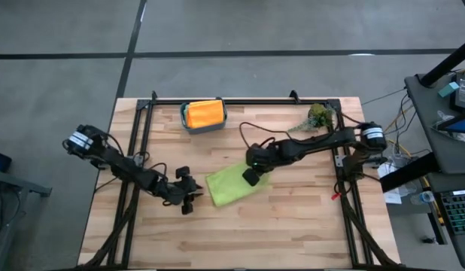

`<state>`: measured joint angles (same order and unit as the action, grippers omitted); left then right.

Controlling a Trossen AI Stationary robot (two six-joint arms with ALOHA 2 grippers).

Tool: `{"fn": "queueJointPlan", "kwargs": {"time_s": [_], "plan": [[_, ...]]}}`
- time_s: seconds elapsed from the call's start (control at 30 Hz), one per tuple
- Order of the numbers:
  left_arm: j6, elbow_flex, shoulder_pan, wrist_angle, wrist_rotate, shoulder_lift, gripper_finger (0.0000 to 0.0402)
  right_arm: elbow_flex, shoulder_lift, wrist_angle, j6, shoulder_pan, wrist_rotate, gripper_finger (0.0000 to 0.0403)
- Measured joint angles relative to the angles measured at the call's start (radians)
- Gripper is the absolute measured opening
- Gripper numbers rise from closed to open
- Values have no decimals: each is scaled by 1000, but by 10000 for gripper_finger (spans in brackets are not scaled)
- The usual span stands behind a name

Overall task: Fold microfiber towels
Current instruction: Fold the light green microfiber towel

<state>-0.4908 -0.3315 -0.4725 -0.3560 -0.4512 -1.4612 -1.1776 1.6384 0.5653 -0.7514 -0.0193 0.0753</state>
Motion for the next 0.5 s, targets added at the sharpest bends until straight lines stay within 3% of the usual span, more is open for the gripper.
{"fn": "queueJointPlan", "kwargs": {"time_s": [0.27,0.5], "plan": [[3,-6,1,-140,-49,-120,102,-159,162,-131,57,-26,-77,9],[9,-6,1,-171,-73,-140,102,-334,306,-134,120,-41,-83,9]]}}
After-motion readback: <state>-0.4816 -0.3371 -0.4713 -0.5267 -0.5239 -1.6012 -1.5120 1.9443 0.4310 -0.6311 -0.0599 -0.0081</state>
